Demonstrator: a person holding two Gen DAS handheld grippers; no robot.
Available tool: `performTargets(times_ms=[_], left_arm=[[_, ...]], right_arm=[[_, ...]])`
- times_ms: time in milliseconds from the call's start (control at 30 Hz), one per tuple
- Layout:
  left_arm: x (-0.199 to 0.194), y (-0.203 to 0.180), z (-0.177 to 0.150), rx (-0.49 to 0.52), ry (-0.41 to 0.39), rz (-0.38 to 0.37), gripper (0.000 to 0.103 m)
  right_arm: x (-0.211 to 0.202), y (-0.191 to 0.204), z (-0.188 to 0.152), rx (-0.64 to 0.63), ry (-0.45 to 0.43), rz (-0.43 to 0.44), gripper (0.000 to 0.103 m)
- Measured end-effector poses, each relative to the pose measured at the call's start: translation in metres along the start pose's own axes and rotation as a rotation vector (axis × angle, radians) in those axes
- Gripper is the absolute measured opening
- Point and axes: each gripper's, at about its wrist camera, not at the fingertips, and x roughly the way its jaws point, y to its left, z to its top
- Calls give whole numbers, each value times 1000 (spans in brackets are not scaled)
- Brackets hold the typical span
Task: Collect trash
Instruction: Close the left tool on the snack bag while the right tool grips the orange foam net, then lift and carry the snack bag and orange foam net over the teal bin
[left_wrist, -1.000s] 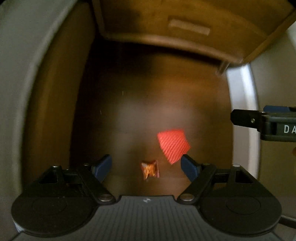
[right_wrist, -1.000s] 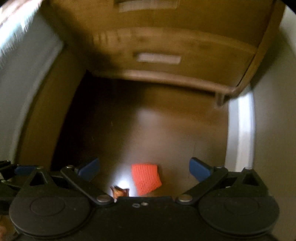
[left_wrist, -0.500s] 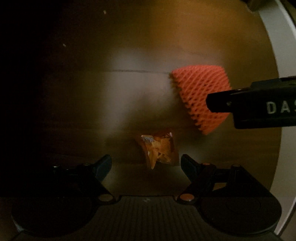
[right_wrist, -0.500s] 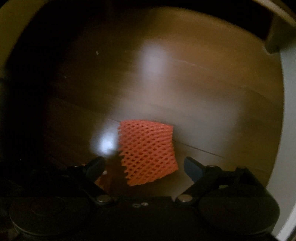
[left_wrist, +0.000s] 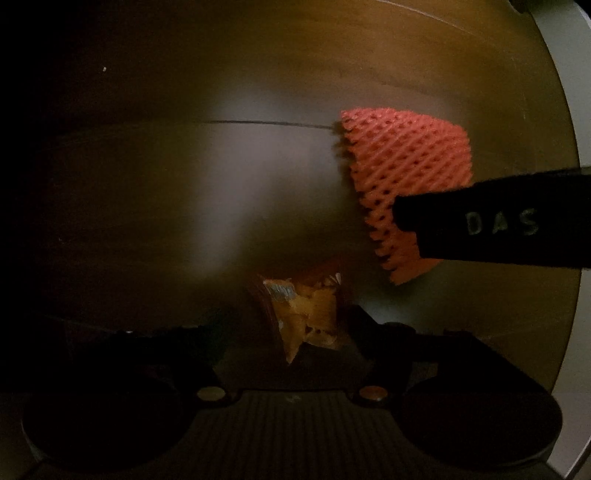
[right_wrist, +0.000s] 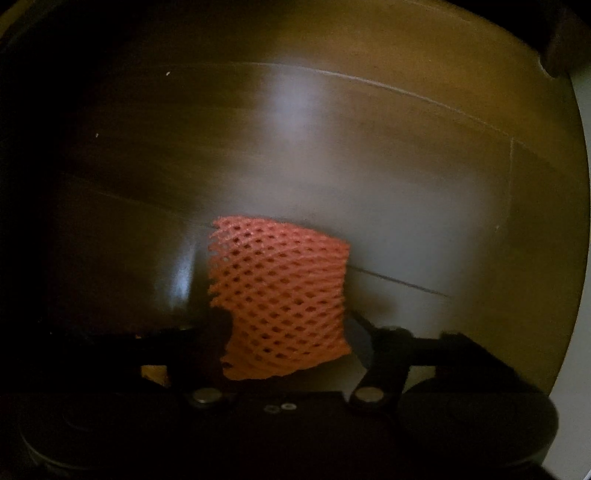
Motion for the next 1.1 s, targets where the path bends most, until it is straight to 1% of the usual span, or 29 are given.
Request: performTargets(times_ms=[33, 67, 100, 133, 167, 200, 233, 267, 300, 433, 500, 567, 667, 733, 833, 933, 1000, 1100], left_arm=[[-1, -1, 0, 3, -4, 5, 50], [-3, -1, 0, 4, -6, 8, 40], [-1, -1, -2, -5, 0, -5, 40], [-2, 1, -3, -17, 3, -14, 39], [-3, 4, -1, -23, 1, -7, 39], [-4, 6, -1, -24, 0, -2, 35], [-5, 6, -1, -30, 1, -6, 34], [-6, 8, -1, -40, 2, -13, 34], [-8, 10, -1, -51, 2, -8, 34], [-17, 5, 2, -77, -5, -2, 33], [-30, 5, 0, -79, -10, -6, 33], [-48, 2, -1, -87, -17, -12, 33], [-89, 1, -4, -120, -34, -37, 33], [-125, -1, -3, -136, -53, -54, 33], [-186, -8, -4, -130, -94, -68, 33], [-259, -13, -2, -112, -149, -82, 33], [-311, -13, 0, -104, -188, -98, 33], [-390, -6, 7, -92, -246, -114, 33]], right_arm=[[2, 2, -1, 3, 7, -9, 54], [4, 4, -2, 5, 14, -22, 47], [5, 5, -3, 4, 19, -27, 41], [5, 6, -4, 6, 17, -27, 40], [5, 6, -6, 13, 12, -27, 34], [4, 6, -6, 22, 9, -23, 27], [3, 4, -7, 35, 4, -18, 23], [1, 3, -8, 48, 2, -7, 11], [-1, 1, -9, 64, -1, 5, 9], [-22, -1, -13, 112, -59, 29, 7], [-38, -3, -17, 140, -78, 44, 7], [-63, -5, -23, 160, -100, 45, 7], [-110, -12, -31, 198, -131, 56, 7], [-152, -12, -38, 207, -156, 56, 7], [-213, -8, -44, 230, -190, 57, 7], [-275, 2, -44, 231, -228, 54, 7], [-325, 11, -42, 208, -262, 49, 7], [-392, 23, -42, 198, -299, 69, 7]])
